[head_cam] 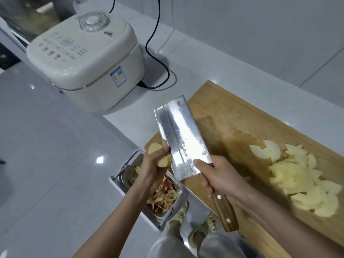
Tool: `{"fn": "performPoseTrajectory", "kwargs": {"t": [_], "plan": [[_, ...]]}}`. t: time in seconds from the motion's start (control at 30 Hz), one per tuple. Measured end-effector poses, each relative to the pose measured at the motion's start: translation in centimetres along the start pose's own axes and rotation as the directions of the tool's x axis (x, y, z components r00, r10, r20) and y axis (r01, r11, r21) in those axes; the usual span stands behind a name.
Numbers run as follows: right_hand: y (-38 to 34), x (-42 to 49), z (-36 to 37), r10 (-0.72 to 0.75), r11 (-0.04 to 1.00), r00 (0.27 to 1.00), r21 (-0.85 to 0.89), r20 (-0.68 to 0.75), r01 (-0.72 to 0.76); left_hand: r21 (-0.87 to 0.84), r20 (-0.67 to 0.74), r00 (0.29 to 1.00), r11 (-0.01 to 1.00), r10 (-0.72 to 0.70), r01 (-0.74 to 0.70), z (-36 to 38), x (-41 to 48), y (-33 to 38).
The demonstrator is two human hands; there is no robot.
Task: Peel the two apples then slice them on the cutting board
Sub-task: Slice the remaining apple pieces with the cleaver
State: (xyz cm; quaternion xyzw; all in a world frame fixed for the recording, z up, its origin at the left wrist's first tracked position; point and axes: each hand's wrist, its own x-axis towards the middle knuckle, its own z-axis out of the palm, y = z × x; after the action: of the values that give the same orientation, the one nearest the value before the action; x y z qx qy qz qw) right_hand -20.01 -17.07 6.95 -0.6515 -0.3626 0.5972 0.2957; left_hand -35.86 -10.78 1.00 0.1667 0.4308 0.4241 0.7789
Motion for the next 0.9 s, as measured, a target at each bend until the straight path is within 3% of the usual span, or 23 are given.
{"fn": "performPoseTrajectory", "kwargs": {"t": [0.17,0.33,0.57,0.73,0.9], "plan": [[-0.3,0.2,0.2,0.045,0.999,0.998,0.003,0.052,-0.045,0.000,0.005,1.000,1.000,-0.012,0.012,-0.6,-0.3,0.6],[-0.3,0.2,1.0,-0.057,0.976,0.998,-0.212,0.003,0.057,0.253,-0.060,0.993,0.964,0.102,-0.084,-0.8,-0.6,0.7],[-0.2,0.5,1.1,0.032,0.998,0.997,-0.057,0.067,-0.028,0.125,-0.041,0.998,0.991,-0.041,0.046,-1.6,-1.0,1.4],[-0.4,0.7,1.0,0.137,0.989,0.980,0.029,0.147,-0.143,-0.039,-0.033,0.998,0.998,-0.052,0.050,-1.4,-1.3,0.9],[-0.5,0.4,0.8,0.102,0.994,0.983,0.019,0.150,-0.106,0.069,0.001,0.999,0.997,-0.046,0.046,-2.5,-1.5,1.2]]}}
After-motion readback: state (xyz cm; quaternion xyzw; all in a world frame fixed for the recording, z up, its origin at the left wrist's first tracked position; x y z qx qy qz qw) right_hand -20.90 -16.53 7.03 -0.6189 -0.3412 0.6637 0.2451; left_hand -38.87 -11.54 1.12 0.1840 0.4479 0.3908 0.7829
